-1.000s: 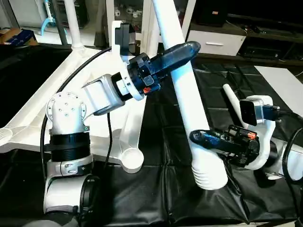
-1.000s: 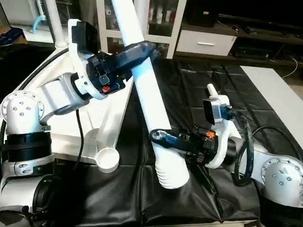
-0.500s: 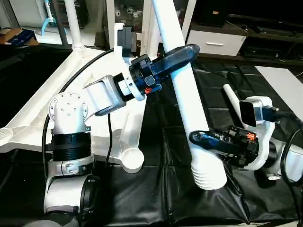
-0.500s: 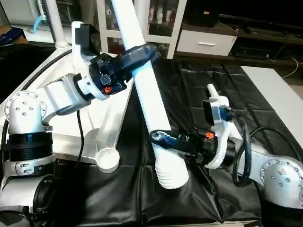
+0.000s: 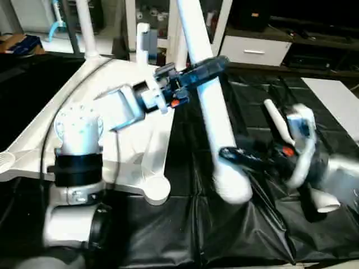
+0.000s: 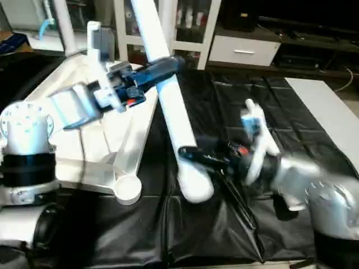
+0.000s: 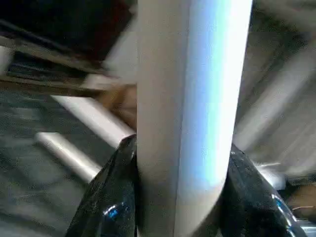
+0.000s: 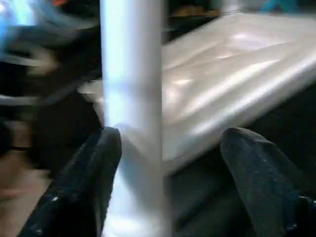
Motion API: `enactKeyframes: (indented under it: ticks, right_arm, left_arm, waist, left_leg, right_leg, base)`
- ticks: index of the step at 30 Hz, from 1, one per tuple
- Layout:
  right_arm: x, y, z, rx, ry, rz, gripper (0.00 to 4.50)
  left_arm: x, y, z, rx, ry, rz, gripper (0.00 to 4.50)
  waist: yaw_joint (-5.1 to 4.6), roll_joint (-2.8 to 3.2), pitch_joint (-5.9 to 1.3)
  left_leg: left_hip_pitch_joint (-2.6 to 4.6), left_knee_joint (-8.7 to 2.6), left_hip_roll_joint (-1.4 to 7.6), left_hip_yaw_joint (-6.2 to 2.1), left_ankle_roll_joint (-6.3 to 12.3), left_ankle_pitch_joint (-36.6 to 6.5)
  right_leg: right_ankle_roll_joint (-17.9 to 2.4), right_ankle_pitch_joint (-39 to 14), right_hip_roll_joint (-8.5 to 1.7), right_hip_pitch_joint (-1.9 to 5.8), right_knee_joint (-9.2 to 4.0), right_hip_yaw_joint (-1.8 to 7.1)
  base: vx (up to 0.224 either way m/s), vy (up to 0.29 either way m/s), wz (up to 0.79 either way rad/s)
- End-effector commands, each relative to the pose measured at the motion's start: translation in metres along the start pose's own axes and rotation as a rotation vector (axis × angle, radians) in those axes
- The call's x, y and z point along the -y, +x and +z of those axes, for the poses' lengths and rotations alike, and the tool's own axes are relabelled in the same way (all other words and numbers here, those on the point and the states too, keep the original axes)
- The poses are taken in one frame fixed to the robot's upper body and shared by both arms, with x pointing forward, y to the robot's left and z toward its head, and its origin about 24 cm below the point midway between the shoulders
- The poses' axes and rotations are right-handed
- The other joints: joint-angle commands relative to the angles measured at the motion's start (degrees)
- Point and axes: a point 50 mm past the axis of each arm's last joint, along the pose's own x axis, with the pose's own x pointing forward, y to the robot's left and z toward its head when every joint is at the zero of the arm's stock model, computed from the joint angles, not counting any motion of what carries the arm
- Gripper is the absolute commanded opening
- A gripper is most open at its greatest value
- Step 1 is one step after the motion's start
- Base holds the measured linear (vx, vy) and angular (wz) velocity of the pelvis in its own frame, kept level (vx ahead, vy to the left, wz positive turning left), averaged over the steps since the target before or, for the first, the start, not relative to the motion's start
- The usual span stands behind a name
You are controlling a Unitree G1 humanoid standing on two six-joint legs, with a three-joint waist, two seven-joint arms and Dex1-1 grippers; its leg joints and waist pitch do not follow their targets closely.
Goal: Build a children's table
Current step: Pick table leg
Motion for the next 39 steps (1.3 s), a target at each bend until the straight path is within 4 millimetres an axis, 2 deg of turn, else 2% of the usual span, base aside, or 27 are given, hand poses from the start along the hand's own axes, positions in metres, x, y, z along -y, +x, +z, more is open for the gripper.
enactKeyframes:
  ticks: [1,3,5,8,16,22,25,32,39]
  right_arm:
    - [-0.002,0.001,0.006,-0.006,-0.032,-0.014,3.84]
    - [-0.005,0.006,0.011,-0.011,-0.052,-0.015,3.84]
    - [-0.007,0.013,0.014,-0.011,-0.042,-0.007,3.84]
    - [-0.008,0.015,0.013,-0.023,-0.022,0.035,3.84]
    - [0.003,0.022,0.003,-0.102,-0.020,0.024,3.84]
    - [0.005,0.031,0.004,-0.100,-0.004,0.047,3.84]
    - [0.003,0.036,0.005,-0.087,0.006,0.093,3.84]
    - [0.006,0.040,0.007,-0.073,-0.003,0.107,3.84]
    - [0.006,0.040,0.010,-0.059,-0.011,0.124,3.13]
  left_arm:
    - [0.003,0.006,0.004,-0.006,0.087,0.071,1.72]
    - [0.003,0.009,0.005,0.000,0.107,0.095,1.72]
    - [0.009,0.012,0.003,-0.014,0.124,0.059,1.72]
    - [0.013,0.015,0.000,-0.026,0.149,0.042,1.72]
    - [0.023,0.021,-0.001,-0.018,0.159,-0.006,1.72]
    - [0.031,0.024,-0.003,-0.023,0.160,-0.057,1.72]
    - [0.038,0.025,-0.007,-0.042,0.158,-0.105,1.72]
    - [0.039,0.026,-0.010,-0.063,0.157,-0.127,1.72]
    - [0.040,0.025,-0.013,-0.086,0.167,-0.146,1.72]
  waist:
    - [-0.21,0.41,-3.75]
    - [-0.12,0.46,-3.97]
    - [-0.26,0.31,-4.09]
    - [-0.07,0.41,-4.07]
    - [-0.14,0.20,-4.02]
    - [-0.15,0.02,-4.12]
    - [-0.06,0.14,-4.20]
    - [-0.03,0.12,-4.11]
    - [-0.07,0.19,-4.17]
  left_leg:
    - [1.71,-4.65,5.59,-2.89,-3.16,-5.78]
    - [1.72,-4.43,5.64,-2.89,-2.32,-4.48]
    - [1.76,-4.30,5.58,-2.77,-1.41,-2.30]
    - [1.77,-4.22,5.64,-2.60,-1.12,-2.55]
    - [1.63,-4.16,5.51,-2.63,-1.75,-3.94]
    - [1.58,-4.04,5.53,-2.57,-0.71,-2.44]
    - [1.64,-3.98,5.61,-2.56,-0.30,-1.79]
    - [1.68,-4.02,5.53,-2.47,-0.86,-3.25]
    - [1.64,-4.03,5.54,-2.54,-0.88,-3.17]
  right_leg:
    - [-9.39,-4.79,-6.51,2.19,-4.52,4.01]
    - [-10.18,-2.99,-6.59,2.27,-4.28,3.93]
    - [-11.98,0.12,-6.40,2.12,-3.88,3.81]
    - [-13.00,0.62,-6.48,2.15,-3.85,3.82]
    - [-12.83,-2.16,-6.60,2.30,-4.12,3.85]
    - [-13.45,-0.06,-6.50,2.34,-3.82,3.81]
    - [-14.06,1.16,-6.50,2.30,-3.62,3.70]
    - [-13.37,-0.98,-6.49,2.28,-3.88,3.80]
    - [-13.23,-0.66,-6.40,2.28,-3.81,3.76]
  base:
    - [0.000,0.000,0.00]
    - [0.000,0.000,0.00]
    - [0.000,0.000,0.00]
    - [0.000,0.000,0.00]
    - [0.000,0.000,0.00]
    - [0.000,0.000,0.00]
    - [0.000,0.000,0.00]
    - [0.000,0.000,0.00]
    - [0.000,0.000,0.00]
